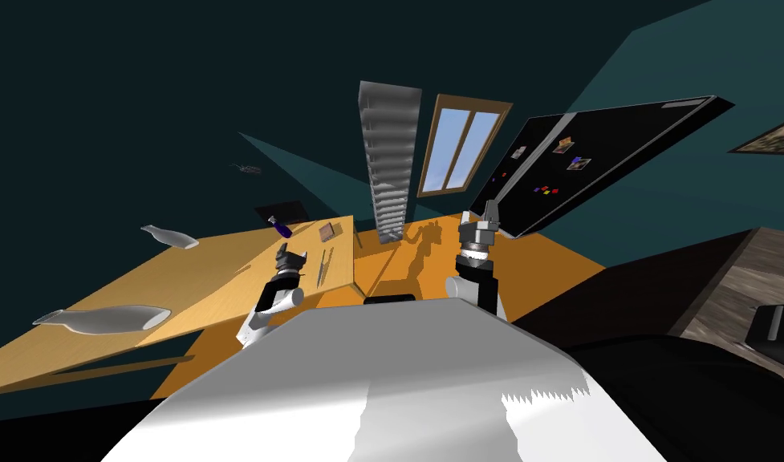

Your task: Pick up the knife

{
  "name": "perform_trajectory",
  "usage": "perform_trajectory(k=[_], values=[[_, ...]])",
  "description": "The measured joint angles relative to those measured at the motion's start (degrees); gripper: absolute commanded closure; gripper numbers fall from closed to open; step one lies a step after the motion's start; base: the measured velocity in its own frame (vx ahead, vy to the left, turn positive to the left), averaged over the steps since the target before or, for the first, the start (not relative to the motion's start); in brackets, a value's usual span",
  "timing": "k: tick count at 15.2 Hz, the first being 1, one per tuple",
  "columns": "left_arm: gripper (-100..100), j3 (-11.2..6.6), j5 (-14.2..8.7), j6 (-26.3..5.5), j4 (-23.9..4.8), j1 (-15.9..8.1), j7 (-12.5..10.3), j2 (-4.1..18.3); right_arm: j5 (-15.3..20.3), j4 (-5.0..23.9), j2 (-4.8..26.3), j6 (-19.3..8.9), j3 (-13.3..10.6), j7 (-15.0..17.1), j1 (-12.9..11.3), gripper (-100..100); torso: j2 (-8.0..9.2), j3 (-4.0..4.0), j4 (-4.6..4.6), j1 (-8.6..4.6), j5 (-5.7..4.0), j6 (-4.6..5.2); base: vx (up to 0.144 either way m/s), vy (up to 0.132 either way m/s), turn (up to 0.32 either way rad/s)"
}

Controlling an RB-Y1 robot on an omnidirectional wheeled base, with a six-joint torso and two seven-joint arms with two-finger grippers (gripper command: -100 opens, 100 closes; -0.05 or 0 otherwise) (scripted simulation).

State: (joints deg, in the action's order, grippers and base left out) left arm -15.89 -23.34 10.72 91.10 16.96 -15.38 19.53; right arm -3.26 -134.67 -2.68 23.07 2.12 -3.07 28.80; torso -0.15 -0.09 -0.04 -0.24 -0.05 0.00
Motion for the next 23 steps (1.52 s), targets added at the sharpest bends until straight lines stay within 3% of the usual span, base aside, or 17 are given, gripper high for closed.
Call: perform_trajectory(k=[8, 14, 16, 23], values=[[-100, -3.17, -5.06, -5.54, -9.60, -3.24, -4.89, -0.47, 0.00, 0.00, 0.00, 0.00, 0.00, 0.00, 0.00, 0, -0.14, -0.08, -0.03, 0.00, 0.00, 0.01, 0.057, -0.060, -0.004], [-100, -5.34, -10.29, -10.03, -19.22, -5.79, -10.05, 0.33, 0.00, 0.00, 0.00, 0.00, 0.00, 0.00, 0.01, 0, -0.31, -0.17, -0.06, 0.10, 0.02, 0.00, 0.097, -0.039, 0.001], [-100, -7.41, -10.91, -12.66, -19.30, -5.80, -10.88, -1.49, 0.00, 0.00, 0.01, 0.00, 0.01, 0.00, 0.01, 0, -0.31, -0.18, -0.07, 0.13, 0.03, 0.00, 0.093, -0.011, 0.003], [-100, -8.76, -14.29, -15.83, -25.43, -7.40, -14.07, -1.57, 0.00, 0.00, 0.01, 0.00, 0.01, 0.00, 0.01, 0, -0.17, -0.10, -0.03, 0.25, 0.05, 0.00, 0.062, 0.003, 0.003]])
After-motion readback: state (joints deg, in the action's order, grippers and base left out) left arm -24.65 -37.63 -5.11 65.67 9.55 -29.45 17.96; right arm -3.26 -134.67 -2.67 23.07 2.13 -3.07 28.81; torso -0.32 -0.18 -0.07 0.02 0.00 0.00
